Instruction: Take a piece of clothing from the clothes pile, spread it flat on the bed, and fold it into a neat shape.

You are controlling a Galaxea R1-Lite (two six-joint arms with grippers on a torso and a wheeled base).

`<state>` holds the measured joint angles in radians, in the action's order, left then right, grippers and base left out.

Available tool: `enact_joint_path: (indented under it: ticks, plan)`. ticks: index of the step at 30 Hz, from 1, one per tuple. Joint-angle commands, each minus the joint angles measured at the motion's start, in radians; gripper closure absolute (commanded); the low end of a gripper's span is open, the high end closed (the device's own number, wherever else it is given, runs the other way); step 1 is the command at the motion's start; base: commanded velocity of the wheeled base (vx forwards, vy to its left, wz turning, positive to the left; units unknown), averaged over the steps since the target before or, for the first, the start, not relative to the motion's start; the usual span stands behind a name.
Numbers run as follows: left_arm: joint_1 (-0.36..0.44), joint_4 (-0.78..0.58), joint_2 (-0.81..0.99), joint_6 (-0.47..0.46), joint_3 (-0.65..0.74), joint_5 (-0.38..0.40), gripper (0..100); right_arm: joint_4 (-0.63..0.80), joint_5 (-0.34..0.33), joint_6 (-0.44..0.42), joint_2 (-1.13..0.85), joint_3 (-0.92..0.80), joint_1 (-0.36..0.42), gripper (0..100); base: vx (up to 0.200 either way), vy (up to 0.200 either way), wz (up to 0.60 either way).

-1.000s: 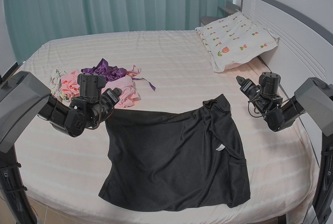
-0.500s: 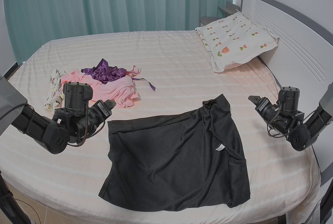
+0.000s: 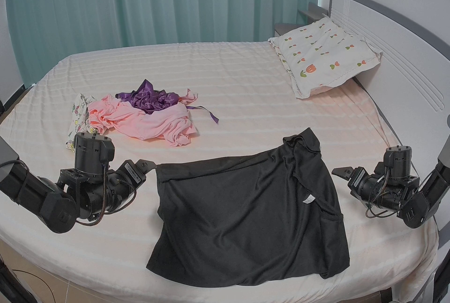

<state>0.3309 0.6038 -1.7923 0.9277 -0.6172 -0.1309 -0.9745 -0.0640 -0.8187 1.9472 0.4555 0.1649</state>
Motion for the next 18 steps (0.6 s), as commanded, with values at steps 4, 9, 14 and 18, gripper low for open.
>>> enact_joint_path:
  ticks: [4,9,14,18]
  plan:
    - [-0.001,0.059,0.008,0.089,0.097,0.051,0,-0.049,0.001,0.015,0.052,0.009,0.012,0,0.0,0.0,0.0]
    - [0.002,0.125,-0.005,0.109,0.157,0.083,0,-0.044,0.0,-0.008,0.061,0.015,0.085,0,0.0,0.0,0.0]
    - [0.036,0.136,-0.022,0.149,0.175,0.083,0,-0.038,0.013,-0.04,0.145,0.08,0.182,0,0.0,0.0,0.0]
    - [0.036,0.137,-0.047,0.166,0.175,0.085,0,-0.039,0.043,-0.042,0.22,0.127,0.214,0,0.0,0.0,0.0]
